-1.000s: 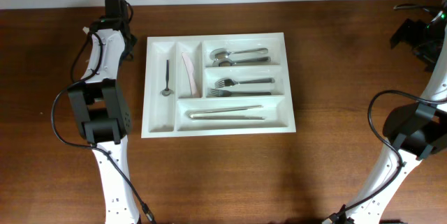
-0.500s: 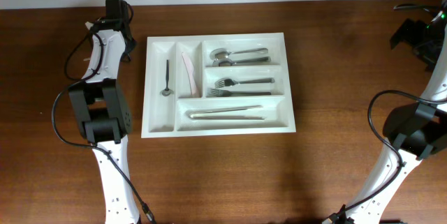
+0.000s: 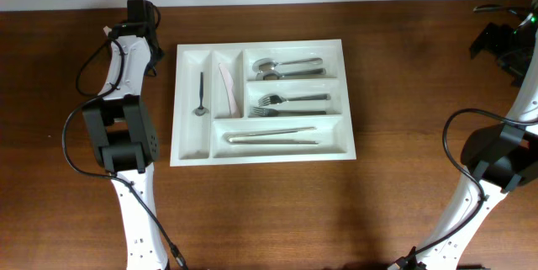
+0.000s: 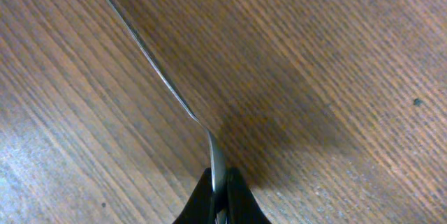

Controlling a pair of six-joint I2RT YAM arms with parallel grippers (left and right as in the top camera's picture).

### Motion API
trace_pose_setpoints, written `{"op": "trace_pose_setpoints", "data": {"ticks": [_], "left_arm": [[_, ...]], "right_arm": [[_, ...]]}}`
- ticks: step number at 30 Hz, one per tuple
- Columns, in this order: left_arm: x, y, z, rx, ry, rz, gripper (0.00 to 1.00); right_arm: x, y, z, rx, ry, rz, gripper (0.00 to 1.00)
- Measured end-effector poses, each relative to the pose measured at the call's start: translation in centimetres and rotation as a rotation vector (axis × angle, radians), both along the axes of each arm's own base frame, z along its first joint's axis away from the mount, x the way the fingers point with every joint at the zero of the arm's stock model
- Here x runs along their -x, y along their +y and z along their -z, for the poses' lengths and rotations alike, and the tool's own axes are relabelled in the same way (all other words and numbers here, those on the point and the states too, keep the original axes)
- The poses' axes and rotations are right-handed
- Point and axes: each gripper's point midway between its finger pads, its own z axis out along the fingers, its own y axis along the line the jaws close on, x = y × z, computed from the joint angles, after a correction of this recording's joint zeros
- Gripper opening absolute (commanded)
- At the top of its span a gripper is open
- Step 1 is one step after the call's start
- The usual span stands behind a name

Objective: Pack container
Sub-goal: 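Close the left gripper on the spoon's neck and lift it, then carry the spoon with the left gripper over the narrow left compartment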

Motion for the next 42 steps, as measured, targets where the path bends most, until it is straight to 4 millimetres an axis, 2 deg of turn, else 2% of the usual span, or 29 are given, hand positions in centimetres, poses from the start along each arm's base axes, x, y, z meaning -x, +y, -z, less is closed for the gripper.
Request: {"op": "trace_pose_setpoints", "data": {"ticks": [10, 17, 21, 24, 27, 30, 32, 35, 37, 40, 42], "left_arm": [[1.6, 0.1, -0.1, -0.005, 0.075, -0.002, 0.02], [3.4, -0.4, -1.0, 0.020, 0.152, 0.004, 0.02], [3.9, -0.5, -3.9, 0.023, 0.154, 0.024, 0.02], [3.8, -0.7, -7.8, 0.008, 0.108, 0.061, 0.02], [4.4, -0.9, -12.8, -0.008, 0.055, 0.094, 0.02], [6.1, -1.4, -15.7, -0.015, 0.073, 0.127, 0.02], [7.4, -1.7, -16.3, -0.014, 0.115, 0.143, 0.02], [10.1, -2.6, -15.8, -0.007, 0.246, 0.190, 0.02], [11.1, -3.3, -15.5, -0.005, 0.308, 0.237, 0.02], [11.7, -4.6, -15.5, -0.012, 0.364, 0.320, 0.02], [11.5, -6.0, -15.4, -0.016, 0.377, 0.398, 0.02]], "right_arm": [[0.0, 0.0, 0.0, 0.001, 0.000, -0.001, 0.99], [0.0, 0.0, 0.0, 0.000, 0.000, -0.001, 0.99], [0.0, 0.0, 0.0, 0.000, 0.000, -0.001, 0.99], [0.0, 0.0, 0.0, 0.001, 0.000, -0.001, 0.99], [0.0, 0.0, 0.0, 0.001, 0.000, -0.001, 0.99], [0.0, 0.0, 0.0, 0.000, 0.000, 0.000, 0.99], [0.0, 0.0, 0.0, 0.001, 0.000, -0.001, 0.99], [0.0, 0.0, 0.0, 0.000, 0.000, -0.001, 0.99], [0.0, 0.0, 0.0, 0.001, 0.000, -0.001, 0.99], [0.0, 0.0, 0.0, 0.001, 0.000, -0.001, 0.99], [0.0, 0.0, 0.0, 0.001, 0.000, -0.001, 0.99]]}}
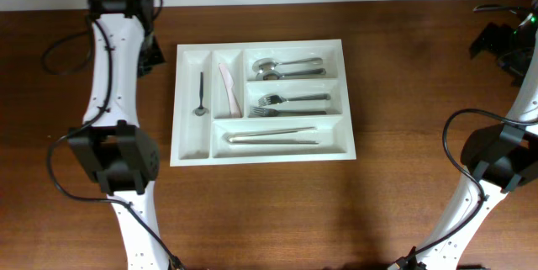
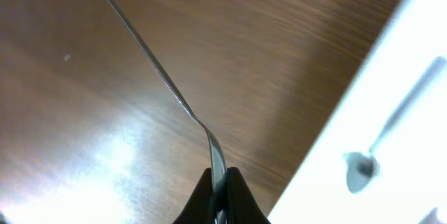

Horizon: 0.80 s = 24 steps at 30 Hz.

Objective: Pack container
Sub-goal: 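Carry the spoon with the left gripper over the narrow left compartment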

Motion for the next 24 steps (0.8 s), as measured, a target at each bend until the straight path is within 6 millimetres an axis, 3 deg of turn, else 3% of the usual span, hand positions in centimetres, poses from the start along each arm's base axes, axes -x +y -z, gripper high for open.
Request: {"op": "trace_pose_setpoints", "data": {"ticks": [7, 12, 20, 24], "left_arm": [[-1.4, -6.2, 0.5, 0.101, 0.020, 0.335, 0.02], [-1.6, -9.5, 0.7, 0.181, 0.036, 0.558, 0.02], [-1.9, -11.6, 0.9, 0.259, 0.037, 0.787, 0.02], [-1.0, -12.0, 2.5, 0.297, 0.088, 0.846, 0.02]], "right_arm": [[0.0, 0.0, 0.0, 0.000, 0.000, 0.000, 0.99], [0.0, 0.0, 0.0, -0.001, 0.000, 0.000, 0.99], [0.0, 0.0, 0.0, 0.000, 0.000, 0.000, 0.99], [0.0, 0.0, 0.0, 0.000, 0.000, 0.001, 0.99]]}}
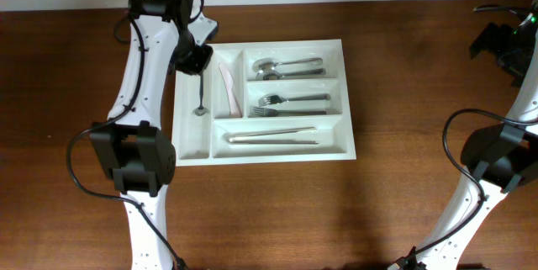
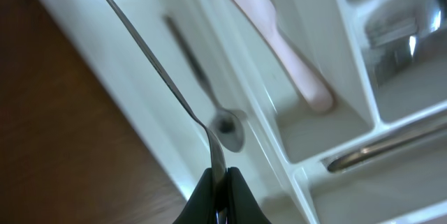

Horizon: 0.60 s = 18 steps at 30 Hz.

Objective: Pack container
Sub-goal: 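Carry the spoon with the left gripper over the narrow left compartment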

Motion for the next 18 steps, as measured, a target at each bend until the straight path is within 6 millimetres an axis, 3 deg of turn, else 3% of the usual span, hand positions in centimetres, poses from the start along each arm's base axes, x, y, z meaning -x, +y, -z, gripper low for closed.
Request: {"op": "trace_pose_setpoints", "data": {"ticks": [8, 18], "left_arm": [[3.6, 0.0, 5.5, 0.002, 0.184, 0.053, 0.02], [4.3, 0.1, 6.7, 0.001, 0.214, 0.065, 0.02]], "right_arm": [[0.0, 0.0, 0.0, 0.000, -0.001, 0.000, 0.99], [0.0, 0.0, 0.0, 0.000, 0.000, -0.001, 0.99]]}}
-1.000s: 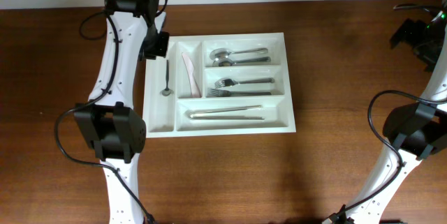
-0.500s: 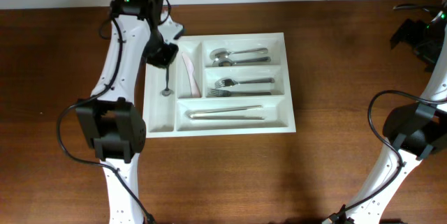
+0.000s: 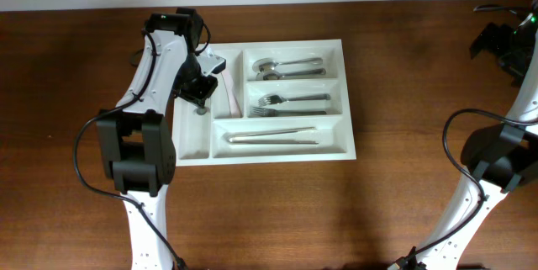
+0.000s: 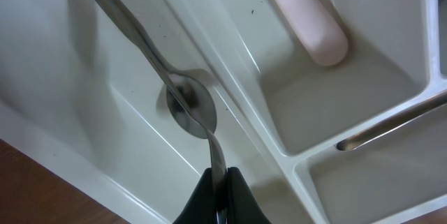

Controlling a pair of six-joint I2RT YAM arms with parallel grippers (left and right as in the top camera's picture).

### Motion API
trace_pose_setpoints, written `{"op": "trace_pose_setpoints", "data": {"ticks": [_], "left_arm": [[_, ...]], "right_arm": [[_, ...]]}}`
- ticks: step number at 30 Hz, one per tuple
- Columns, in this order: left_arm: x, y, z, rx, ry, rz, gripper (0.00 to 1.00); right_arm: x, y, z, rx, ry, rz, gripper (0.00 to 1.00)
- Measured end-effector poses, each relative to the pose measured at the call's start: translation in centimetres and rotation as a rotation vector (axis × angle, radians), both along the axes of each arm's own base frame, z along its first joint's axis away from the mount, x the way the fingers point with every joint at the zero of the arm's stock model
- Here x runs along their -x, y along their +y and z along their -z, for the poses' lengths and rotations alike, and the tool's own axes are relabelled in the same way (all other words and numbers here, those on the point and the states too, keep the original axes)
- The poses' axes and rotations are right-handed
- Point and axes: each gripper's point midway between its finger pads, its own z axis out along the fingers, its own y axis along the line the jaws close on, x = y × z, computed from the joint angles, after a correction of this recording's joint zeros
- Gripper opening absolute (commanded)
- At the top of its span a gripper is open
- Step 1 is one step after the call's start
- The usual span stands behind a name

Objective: Pack container
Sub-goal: 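Carry the spoon with the left gripper over the narrow left compartment, then lower the spoon into the left compartment, open and withdraw the left gripper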

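Observation:
A white cutlery tray lies on the wooden table. My left gripper hangs low over its far-left compartment, shut on a slim metal utensil whose handle runs up and left from the jaws. A small spoon lies in that compartment right beneath it; only its bowl shows in the overhead view. A pink utensil lies in the neighbouring slot. My right gripper stays at the far right table edge, its jaws too small to read.
The tray's right side holds spoons at the top, forks in the middle and long knives in the bottom slot. Bare wood surrounds the tray.
My left gripper, with the utensil in it, has gone from the tray's top left corner to down inside the far-left compartment, close above the small spoon.
My left gripper was shut on the slim utensil over bare wood left of the tray. It then held it nearer the tray's left edge, then over the tray's top left corner, and now low in the far-left compartment. The right arm stayed put.

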Motion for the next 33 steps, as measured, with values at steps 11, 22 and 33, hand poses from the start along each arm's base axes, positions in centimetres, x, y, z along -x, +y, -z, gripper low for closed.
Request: {"op": "trace_pose_setpoints", "data": {"ticks": [11, 22, 33], "left_arm": [[0.0, 0.0, 0.0, 0.001, -0.001, 0.010, 0.23], [-0.4, -0.1, 0.0, 0.007, -0.015, 0.013, 0.54], [-4.5, -0.3, -4.6, 0.010, -0.203, 0.000, 0.85]], "right_arm": [[0.0, 0.0, 0.0, 0.000, 0.000, 0.000, 0.99], [0.0, 0.0, 0.0, 0.000, 0.000, 0.000, 0.99], [0.0, 0.0, 0.0, 0.000, 0.000, 0.001, 0.99]]}}
